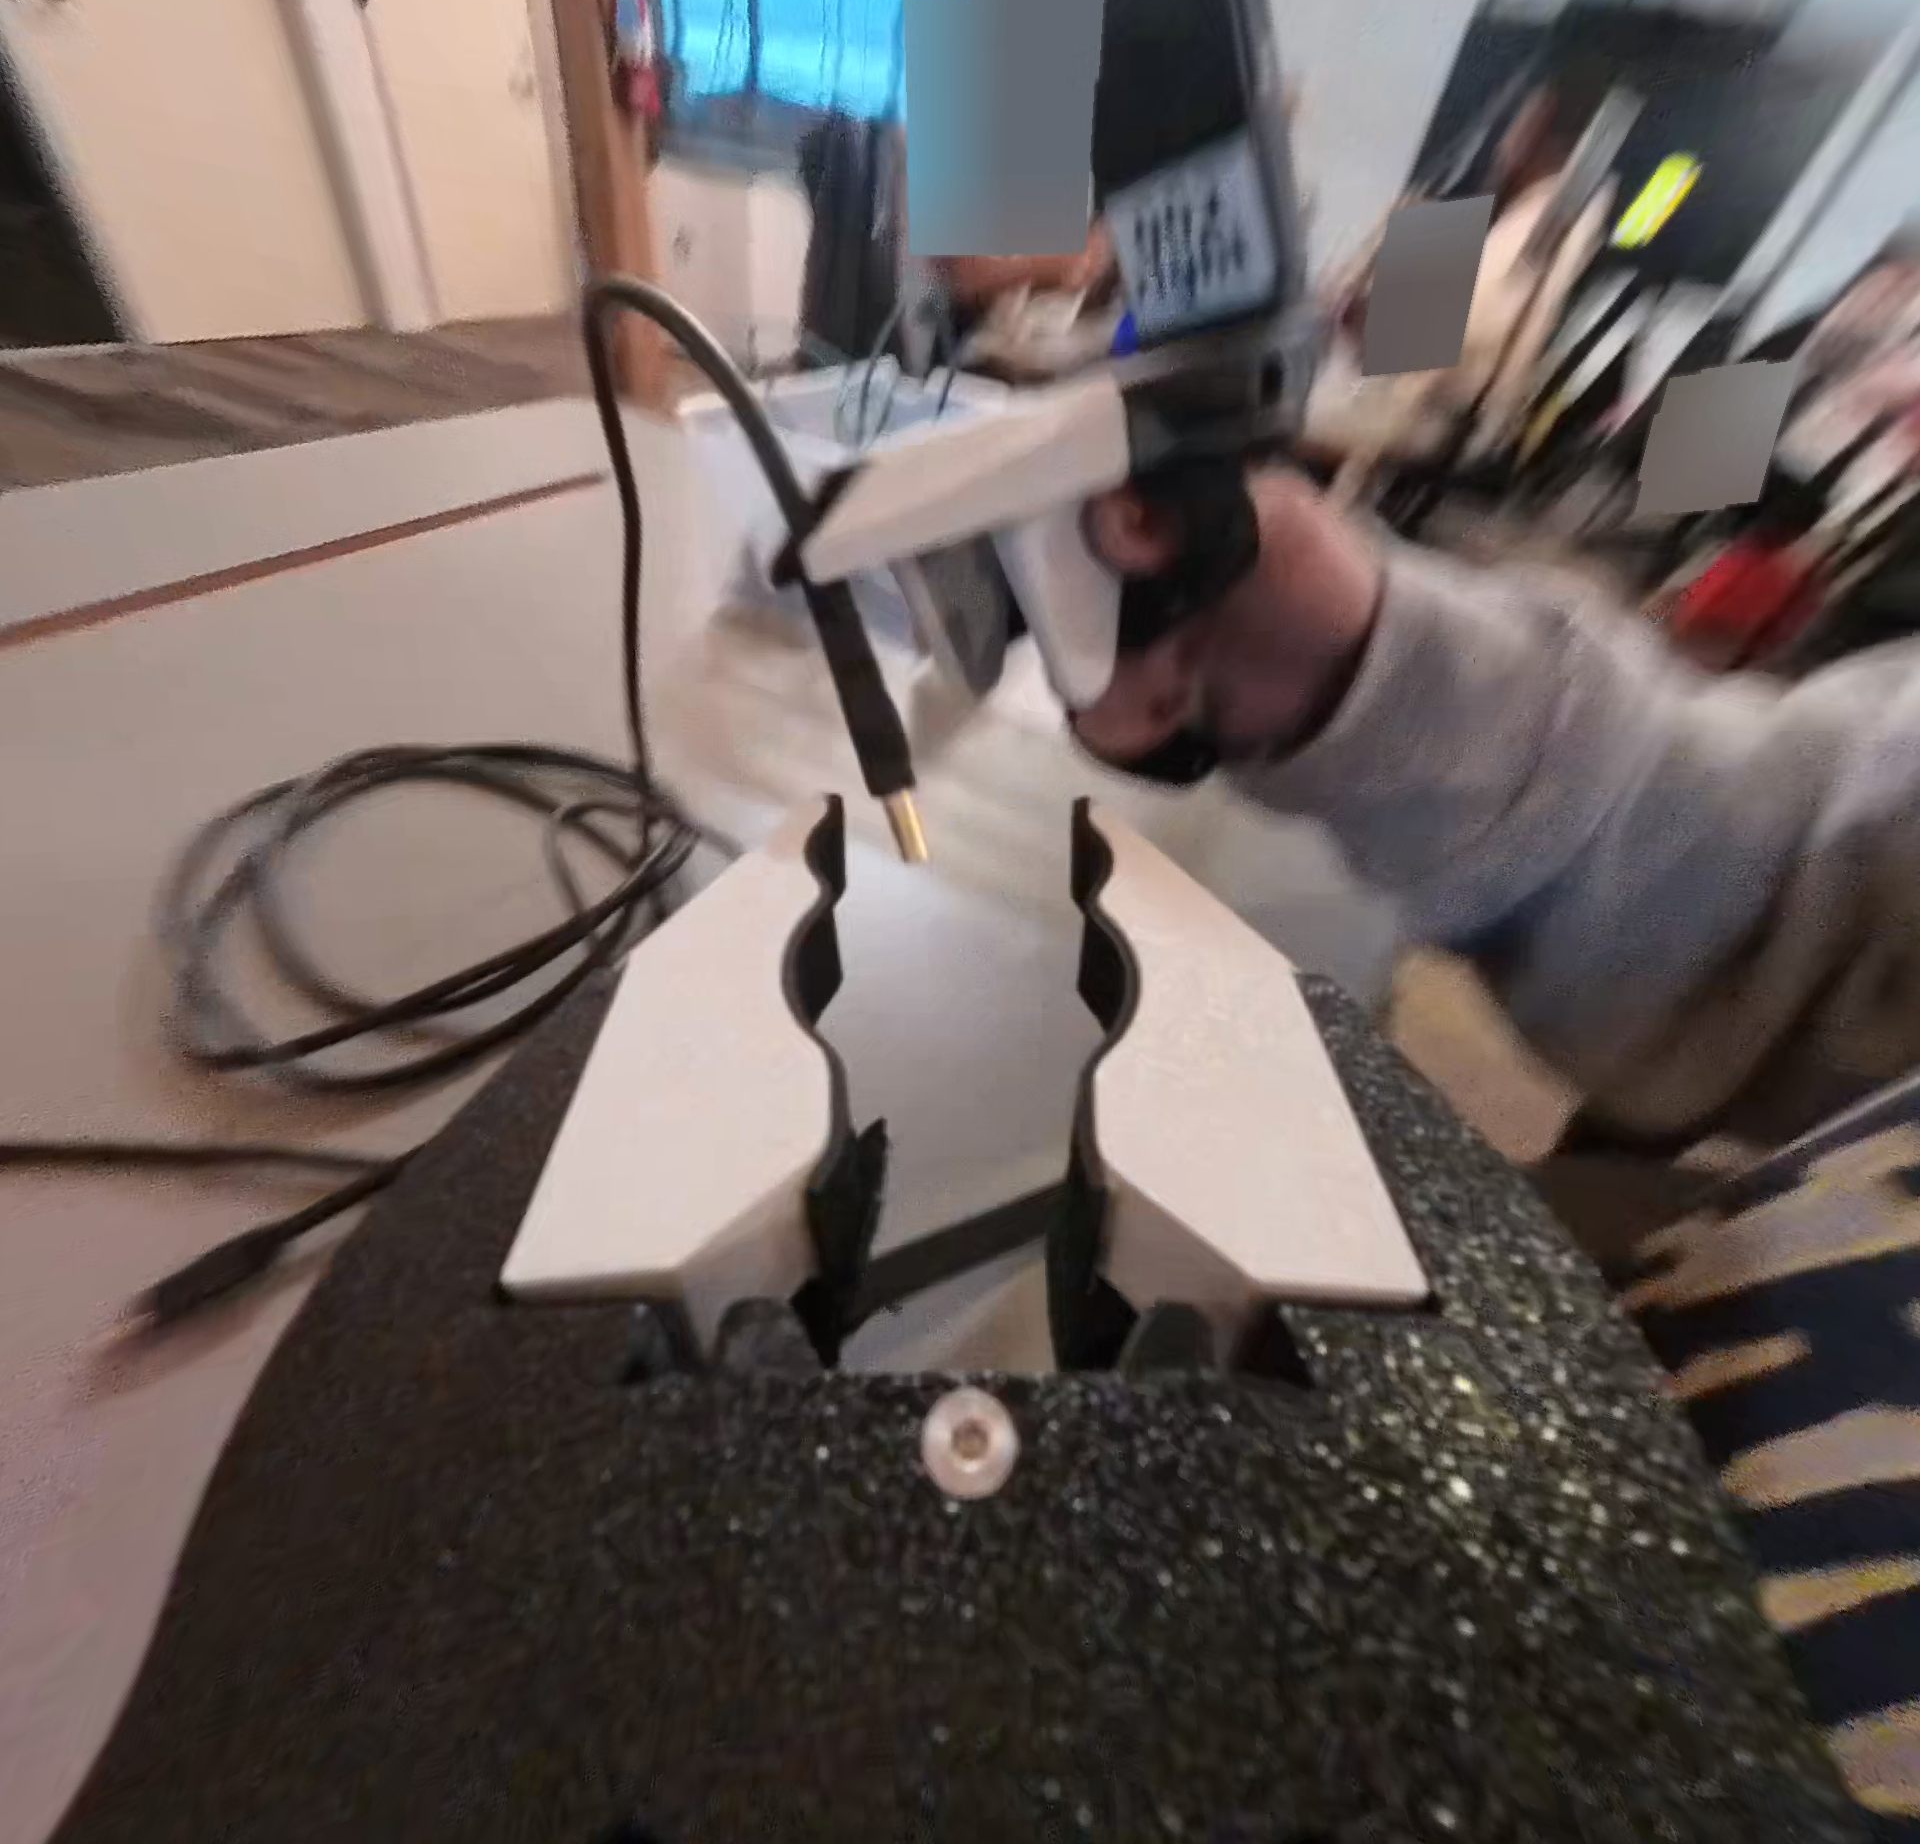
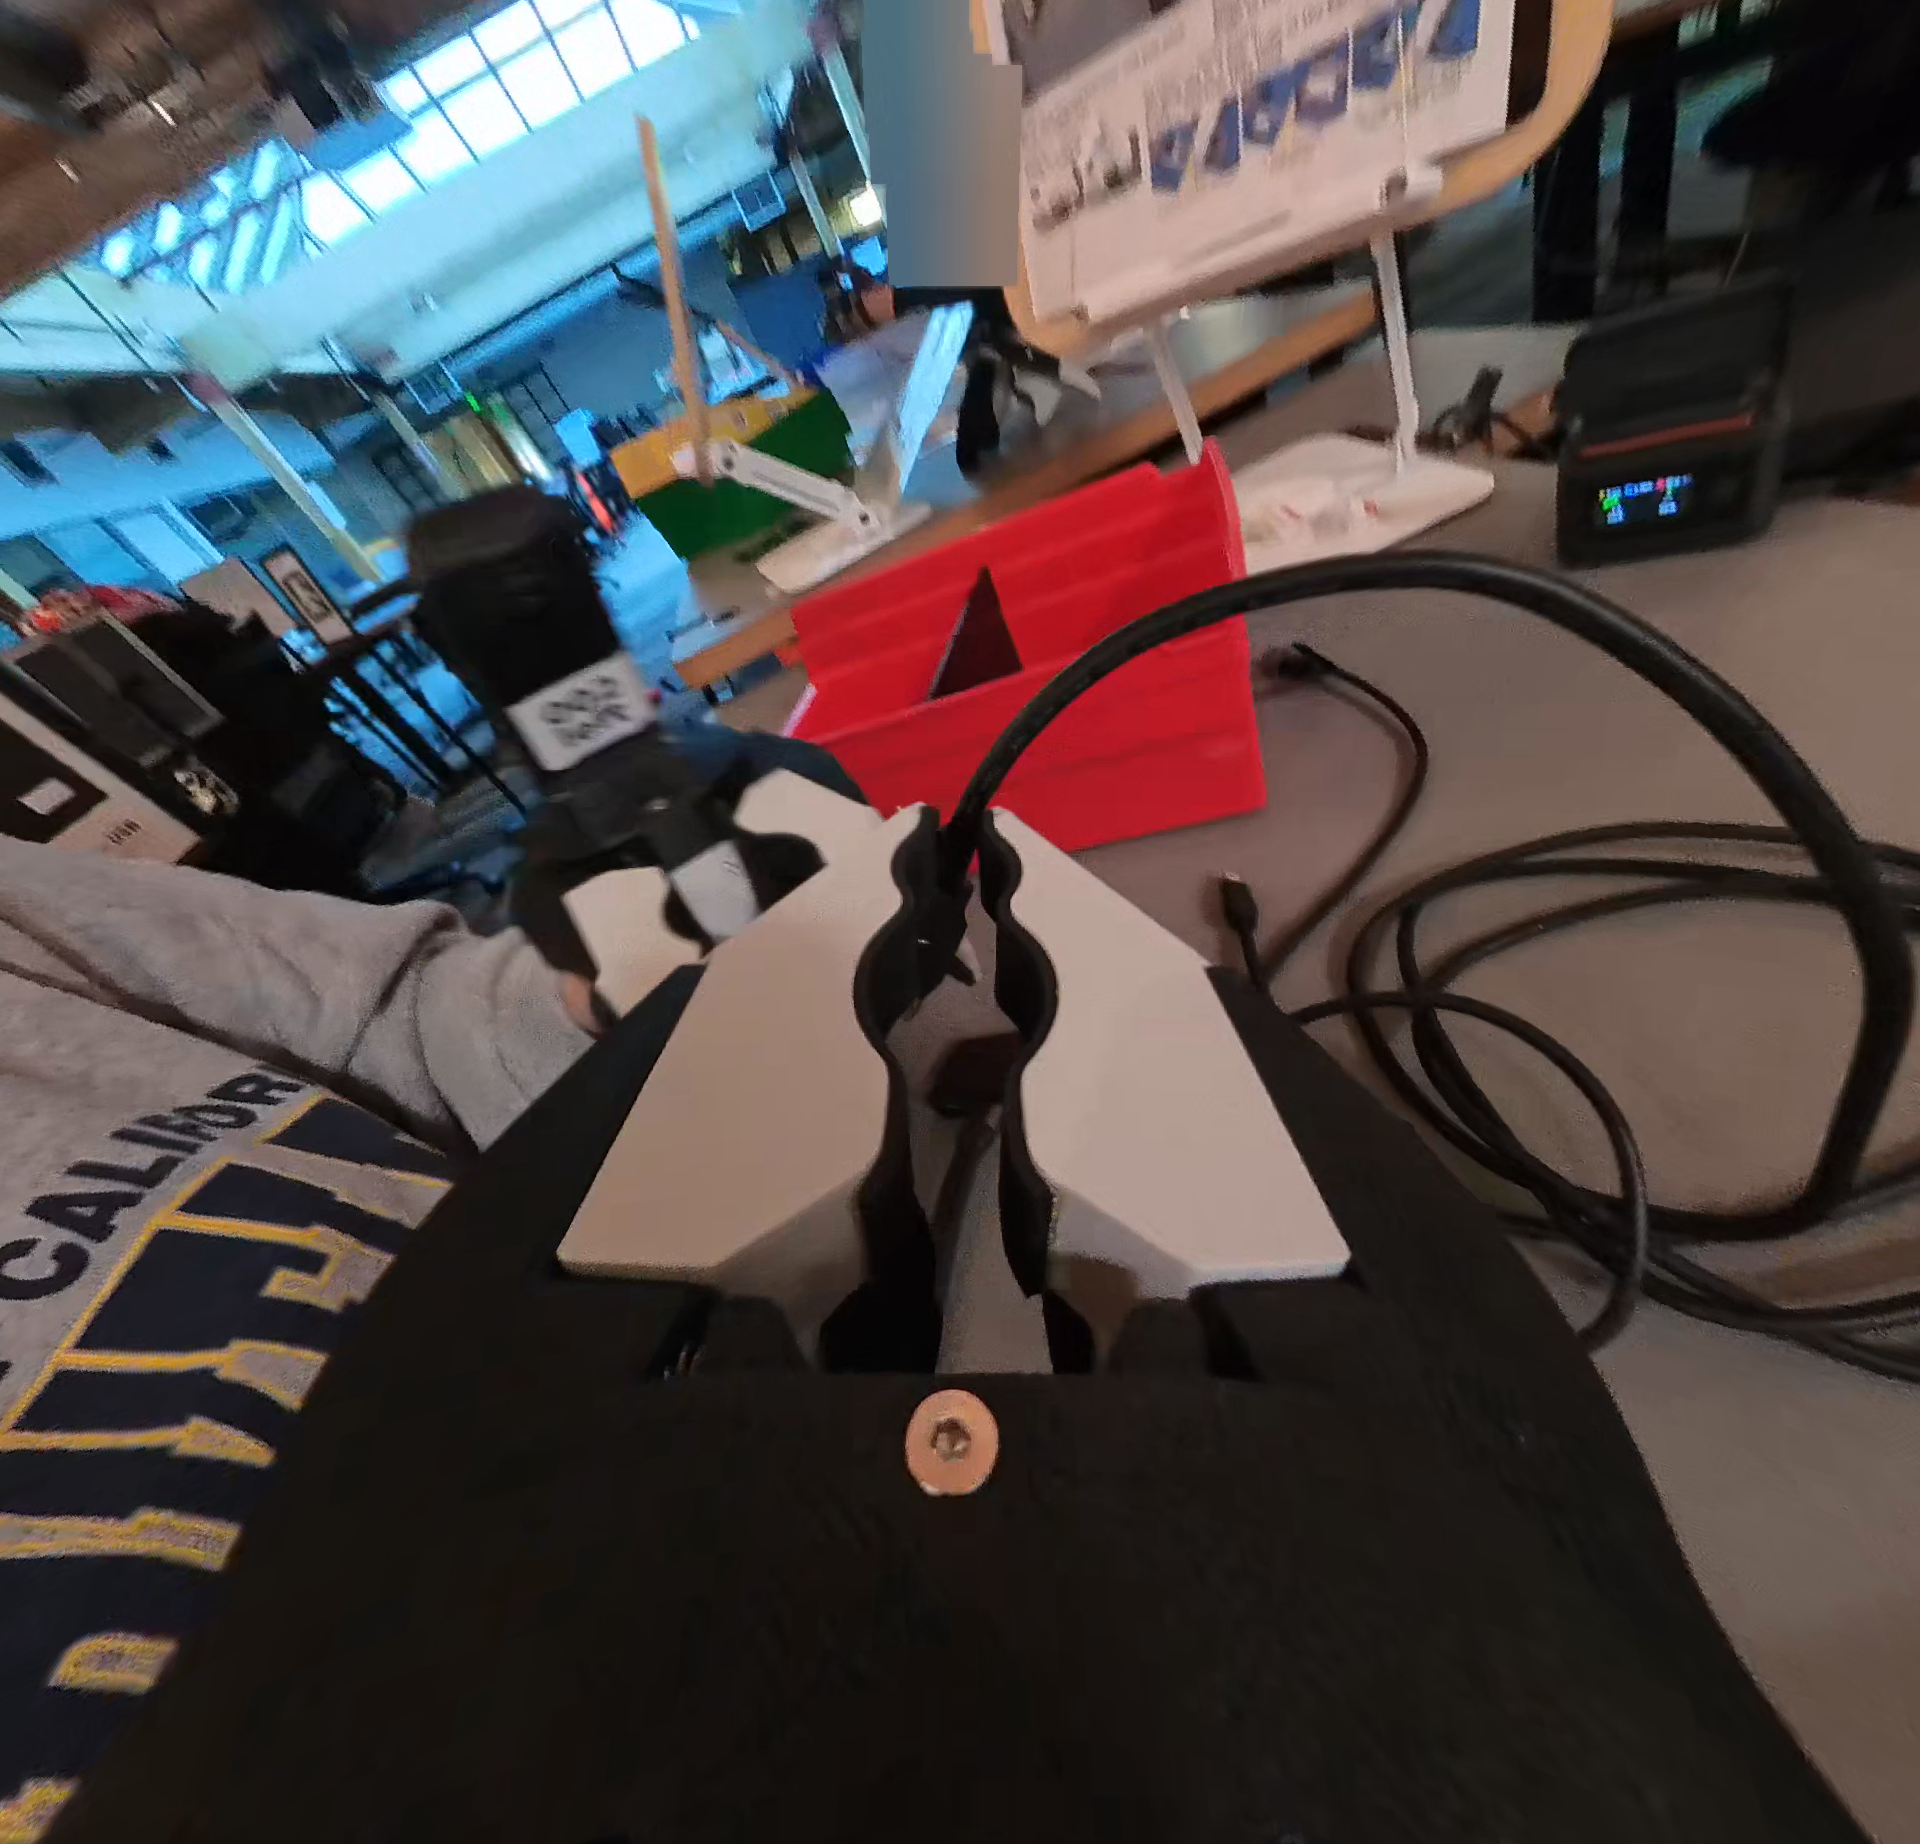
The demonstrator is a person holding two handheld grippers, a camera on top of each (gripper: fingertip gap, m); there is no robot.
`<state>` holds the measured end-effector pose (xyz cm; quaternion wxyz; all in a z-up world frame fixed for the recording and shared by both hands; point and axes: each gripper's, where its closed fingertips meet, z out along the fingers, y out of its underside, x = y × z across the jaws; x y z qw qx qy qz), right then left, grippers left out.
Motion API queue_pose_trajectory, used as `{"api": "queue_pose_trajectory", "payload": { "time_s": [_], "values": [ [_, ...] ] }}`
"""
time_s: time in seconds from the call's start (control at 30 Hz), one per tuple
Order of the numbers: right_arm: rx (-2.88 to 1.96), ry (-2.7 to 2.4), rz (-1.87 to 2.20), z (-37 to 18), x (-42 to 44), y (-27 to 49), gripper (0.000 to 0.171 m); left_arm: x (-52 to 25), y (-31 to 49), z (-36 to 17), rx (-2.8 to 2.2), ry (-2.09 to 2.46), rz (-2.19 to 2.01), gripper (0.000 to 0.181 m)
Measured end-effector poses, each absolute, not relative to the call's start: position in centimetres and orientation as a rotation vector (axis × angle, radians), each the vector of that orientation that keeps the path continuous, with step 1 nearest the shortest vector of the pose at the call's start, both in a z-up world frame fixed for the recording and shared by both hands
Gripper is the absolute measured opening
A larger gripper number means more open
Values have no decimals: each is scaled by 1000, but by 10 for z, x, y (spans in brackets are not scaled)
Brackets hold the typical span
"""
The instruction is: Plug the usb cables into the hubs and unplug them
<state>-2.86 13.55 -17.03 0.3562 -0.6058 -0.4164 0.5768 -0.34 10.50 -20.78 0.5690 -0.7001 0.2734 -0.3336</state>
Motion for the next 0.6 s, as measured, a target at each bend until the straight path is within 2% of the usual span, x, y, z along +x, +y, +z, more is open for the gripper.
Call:
{"api": "queue_pose_trajectory", "payload": {
  "time_s": [0.03,0.17,0.27,0.33,0.47,0.6],
  "values": [
    [-1543,-1056,1503,-166,-26,133,5,1,105,-201,-1607,605,-900,39],
    [-1491,-1008,1515,-158,-16,125,5,5,109,-193,-1525,568,-986,11],
    [-1490,-1042,1427,-164,-10,123,6,7,109,-203,-1559,666,-848,6],
    [-1420,-1064,1267,-162,1,127,23,4,108,-210,-1596,760,-752,7],
    [-1139,-1337,836,-156,19,105,33,-3,98,-220,-1599,1002,-545,6],
    [-894,-1664,448,-175,13,73,41,-4,87,-242,-1561,1312,-277,7]
  ]
}}
